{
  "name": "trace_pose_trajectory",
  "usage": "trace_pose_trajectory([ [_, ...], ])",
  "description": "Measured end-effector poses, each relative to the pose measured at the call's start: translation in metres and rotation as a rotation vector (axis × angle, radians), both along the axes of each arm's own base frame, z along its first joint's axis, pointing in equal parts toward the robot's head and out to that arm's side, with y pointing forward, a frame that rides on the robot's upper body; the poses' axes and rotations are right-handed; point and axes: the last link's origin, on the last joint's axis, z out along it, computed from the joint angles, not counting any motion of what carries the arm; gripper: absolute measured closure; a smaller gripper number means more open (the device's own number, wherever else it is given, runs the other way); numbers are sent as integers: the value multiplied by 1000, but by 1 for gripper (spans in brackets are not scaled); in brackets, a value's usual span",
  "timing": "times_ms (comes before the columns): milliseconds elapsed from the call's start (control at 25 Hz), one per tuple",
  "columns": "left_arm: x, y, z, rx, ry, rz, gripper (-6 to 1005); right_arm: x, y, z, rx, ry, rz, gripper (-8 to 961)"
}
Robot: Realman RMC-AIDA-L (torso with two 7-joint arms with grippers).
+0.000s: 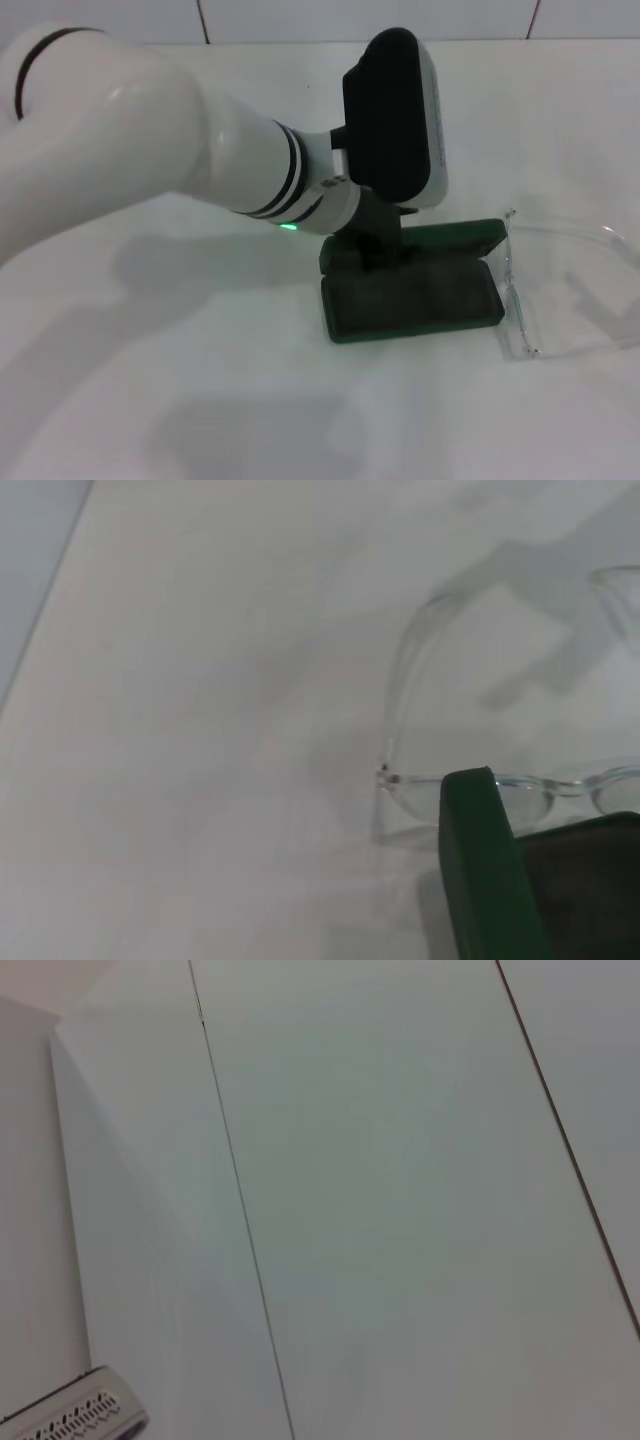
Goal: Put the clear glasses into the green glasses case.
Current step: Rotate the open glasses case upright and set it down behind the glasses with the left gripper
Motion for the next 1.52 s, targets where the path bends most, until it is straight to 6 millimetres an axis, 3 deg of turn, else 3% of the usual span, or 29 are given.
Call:
trace_pose_trajectory([
  [880, -6, -1, 10, -128, -114, 72, 615, 0, -1, -1, -3, 3, 2, 177],
  [1520, -9, 11, 17, -137, -212, 80, 617, -1, -3, -4, -16, 12, 3, 177],
])
